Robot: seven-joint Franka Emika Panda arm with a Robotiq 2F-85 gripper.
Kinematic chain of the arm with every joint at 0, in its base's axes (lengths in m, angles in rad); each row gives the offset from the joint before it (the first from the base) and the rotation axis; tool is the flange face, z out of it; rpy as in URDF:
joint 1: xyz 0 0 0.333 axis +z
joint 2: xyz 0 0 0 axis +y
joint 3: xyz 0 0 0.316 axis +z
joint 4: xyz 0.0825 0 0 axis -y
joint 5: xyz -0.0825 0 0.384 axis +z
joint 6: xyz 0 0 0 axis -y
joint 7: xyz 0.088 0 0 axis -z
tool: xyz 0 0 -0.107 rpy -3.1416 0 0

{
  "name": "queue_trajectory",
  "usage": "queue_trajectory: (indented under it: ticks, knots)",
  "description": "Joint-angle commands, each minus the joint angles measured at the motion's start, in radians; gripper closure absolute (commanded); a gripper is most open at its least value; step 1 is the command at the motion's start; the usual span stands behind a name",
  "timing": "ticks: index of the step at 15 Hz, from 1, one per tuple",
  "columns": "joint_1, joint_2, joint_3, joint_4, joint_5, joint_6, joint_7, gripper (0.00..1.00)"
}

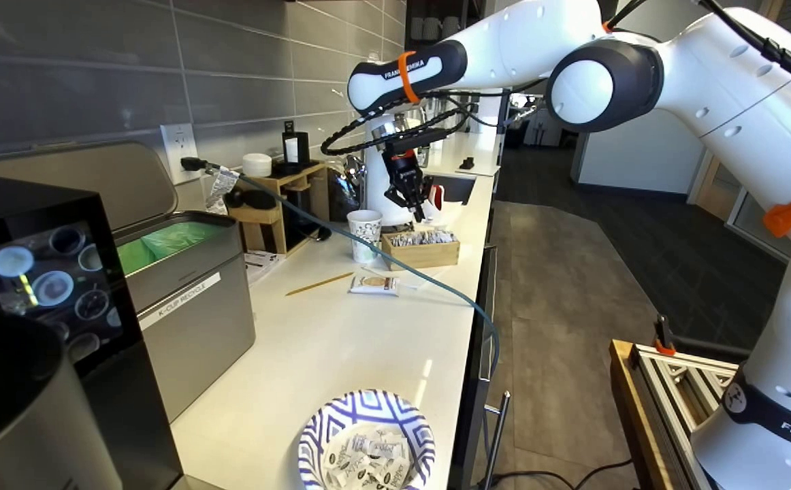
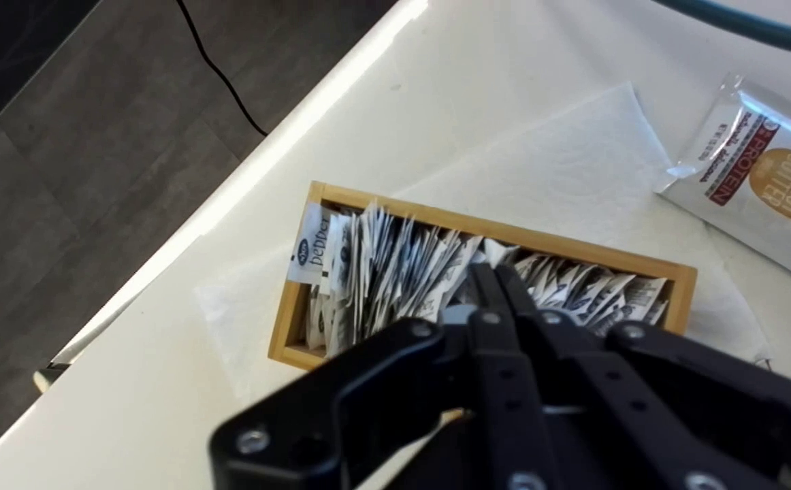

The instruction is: Pick up the white sachet from the counter and put it in the wooden box.

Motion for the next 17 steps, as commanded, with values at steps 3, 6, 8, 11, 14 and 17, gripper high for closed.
queue_trajectory:
  ticks: [3,6,8,11,14,17]
  knots:
    - [-0.011,0.054,0.011,0.074,0.015,-0.043,-0.004,0.58]
    - [-0.007,0.058,0.013,0.083,0.011,-0.044,-0.005,0.36]
    - [-0.004,0.047,0.017,0.077,0.011,-0.036,-0.012,0.21]
    - [0.010,0.008,0.027,0.051,0.003,0.006,-0.036,0.01]
    - [0.015,-0.029,0.031,0.045,0.004,0.022,-0.059,0.00]
    - [0.019,-0.027,0.031,0.056,0.001,0.010,-0.049,0.00]
